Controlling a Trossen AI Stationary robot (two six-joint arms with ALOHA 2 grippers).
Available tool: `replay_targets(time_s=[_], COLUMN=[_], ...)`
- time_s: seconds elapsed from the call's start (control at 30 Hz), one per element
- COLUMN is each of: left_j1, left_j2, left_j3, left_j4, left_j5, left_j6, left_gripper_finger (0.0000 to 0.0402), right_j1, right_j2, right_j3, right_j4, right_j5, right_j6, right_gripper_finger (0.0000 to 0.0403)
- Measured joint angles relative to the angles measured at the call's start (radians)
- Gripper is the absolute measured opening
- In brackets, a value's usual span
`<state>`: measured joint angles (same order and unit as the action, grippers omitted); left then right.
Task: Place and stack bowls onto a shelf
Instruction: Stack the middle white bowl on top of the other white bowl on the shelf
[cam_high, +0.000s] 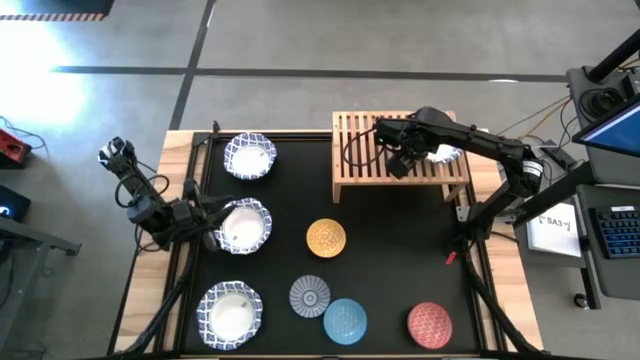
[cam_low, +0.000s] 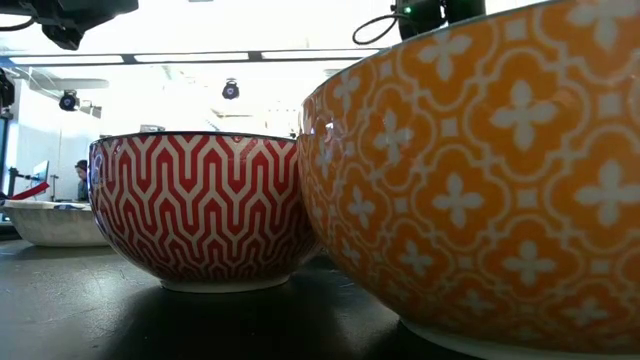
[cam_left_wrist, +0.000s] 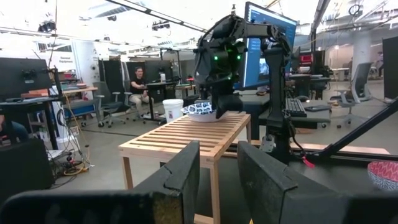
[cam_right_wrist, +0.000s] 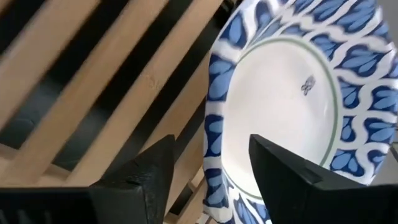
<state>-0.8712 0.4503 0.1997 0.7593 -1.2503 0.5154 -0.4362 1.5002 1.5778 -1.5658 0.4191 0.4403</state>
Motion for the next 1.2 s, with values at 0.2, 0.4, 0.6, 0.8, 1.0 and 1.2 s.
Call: replay_targets(time_s=[0.2,0.4,0.6,0.8,1.0,1.2], left_j1=[0.0,0.0,0.003,0.005,0.005,0.008], left_j2=[0.0,0.0,0.008,0.043,0.069,0.112], left_j3=[0.0,0.0,0.0,0.0,0.0,0.022], left_j4=[0.0,-0.001,-0.021,-0.023,-0.023,-0.023], left_j5=[0.0,0.0,-0.021,-0.117,-0.198,-0.066], left_j6=[-0.021,-0.048,-0.163,-0.228,-0.323,-0.375], left_gripper_finger=[0.0091,0.0091,0.0091,0.0091,0.0091,0.0091], right_j1=[0.019,0.081,0.189,0.345,0.49,0.581], right_j2=[-0.004,-0.01,-0.013,-0.013,-0.013,-0.013], right_j3=[0.095,0.167,0.169,0.169,0.169,0.169], right_j4=[0.003,0.111,0.341,0.427,0.42,0.42], right_j5=[0.0,-0.04,-0.235,-0.296,-0.289,-0.287], right_j6=[-0.03,-0.039,-0.121,-0.154,-0.145,-0.104], right_gripper_finger=[0.0199,0.0199,0.0199,0.0199,0.0199,0.0199])
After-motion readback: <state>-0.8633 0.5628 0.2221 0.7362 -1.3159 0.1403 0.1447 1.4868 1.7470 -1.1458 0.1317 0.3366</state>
